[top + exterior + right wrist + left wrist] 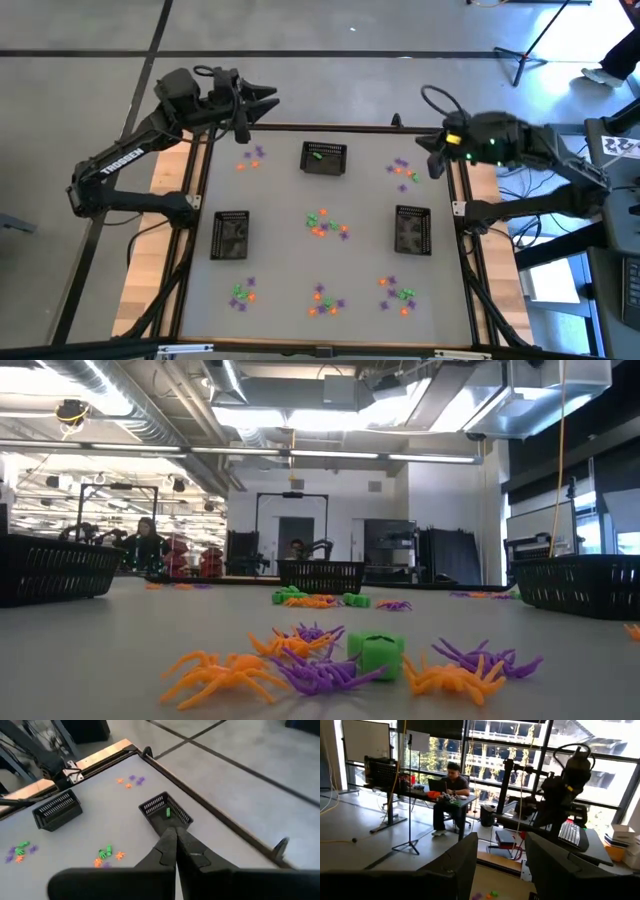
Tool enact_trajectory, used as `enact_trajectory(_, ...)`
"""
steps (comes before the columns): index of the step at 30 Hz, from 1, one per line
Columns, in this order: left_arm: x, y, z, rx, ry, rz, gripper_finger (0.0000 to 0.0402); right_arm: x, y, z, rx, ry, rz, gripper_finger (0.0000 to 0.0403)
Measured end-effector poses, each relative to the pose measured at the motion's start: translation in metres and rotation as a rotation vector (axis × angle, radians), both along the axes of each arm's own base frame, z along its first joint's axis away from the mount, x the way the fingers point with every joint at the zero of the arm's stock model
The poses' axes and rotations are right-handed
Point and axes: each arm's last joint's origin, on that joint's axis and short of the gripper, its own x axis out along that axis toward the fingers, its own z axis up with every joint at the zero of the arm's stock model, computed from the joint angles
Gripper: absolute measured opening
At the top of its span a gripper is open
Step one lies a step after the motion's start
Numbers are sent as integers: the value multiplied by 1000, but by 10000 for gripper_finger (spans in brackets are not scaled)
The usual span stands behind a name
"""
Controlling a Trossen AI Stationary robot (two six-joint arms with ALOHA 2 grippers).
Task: Sort Halloween decoration
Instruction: Put the orange spider toy into the right bin
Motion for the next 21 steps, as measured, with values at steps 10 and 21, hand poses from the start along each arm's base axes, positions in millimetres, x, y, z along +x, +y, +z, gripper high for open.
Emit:
enact_trajectory(10, 5, -6, -1, -47, -7, 91, 157, -13, 2, -84, 37, 91, -37, 1)
enact_trajectory(21, 15, -3, -8, -47, 27, 162, 157, 8, -17, -131, 230, 408, -128, 14)
